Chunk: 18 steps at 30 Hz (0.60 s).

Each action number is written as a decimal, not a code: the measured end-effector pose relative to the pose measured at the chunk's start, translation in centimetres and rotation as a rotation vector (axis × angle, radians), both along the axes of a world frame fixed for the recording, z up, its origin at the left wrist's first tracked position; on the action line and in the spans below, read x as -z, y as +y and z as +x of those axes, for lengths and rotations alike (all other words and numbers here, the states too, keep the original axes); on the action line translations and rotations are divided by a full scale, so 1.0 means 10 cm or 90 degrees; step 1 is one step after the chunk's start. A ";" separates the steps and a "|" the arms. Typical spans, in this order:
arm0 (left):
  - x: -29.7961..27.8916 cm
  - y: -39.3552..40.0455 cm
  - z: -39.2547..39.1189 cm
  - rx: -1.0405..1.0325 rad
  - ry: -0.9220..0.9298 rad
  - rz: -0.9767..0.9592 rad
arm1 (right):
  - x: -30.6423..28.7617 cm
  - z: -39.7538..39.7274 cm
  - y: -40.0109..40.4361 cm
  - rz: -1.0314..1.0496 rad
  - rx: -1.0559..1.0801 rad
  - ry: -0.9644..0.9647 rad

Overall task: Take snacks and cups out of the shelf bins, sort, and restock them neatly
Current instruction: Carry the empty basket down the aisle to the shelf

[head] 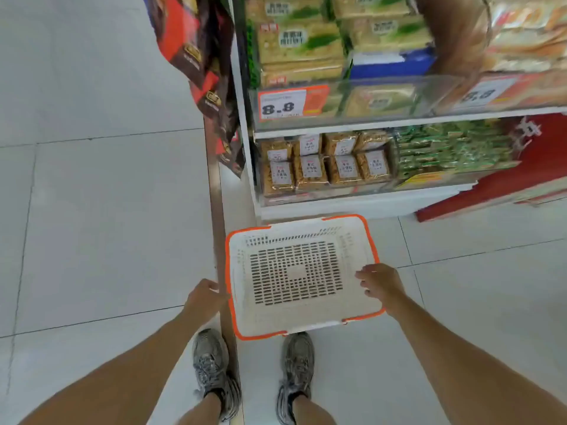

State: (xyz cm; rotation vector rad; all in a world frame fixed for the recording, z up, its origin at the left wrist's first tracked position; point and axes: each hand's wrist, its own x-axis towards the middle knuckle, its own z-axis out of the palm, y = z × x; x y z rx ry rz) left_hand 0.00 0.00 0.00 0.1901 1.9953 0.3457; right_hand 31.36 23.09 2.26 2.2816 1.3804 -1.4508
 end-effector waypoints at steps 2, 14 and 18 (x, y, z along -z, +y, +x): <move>0.38 0.09 0.08 0.027 0.033 -0.014 | 0.39 0.09 0.16 0.045 -0.117 -0.073; 2.20 0.03 0.19 0.041 0.114 -0.001 | 2.16 0.89 0.57 0.167 -0.179 -0.131; 2.15 -0.04 0.17 0.045 0.103 0.019 | 2.21 0.99 0.43 0.163 -0.101 -0.113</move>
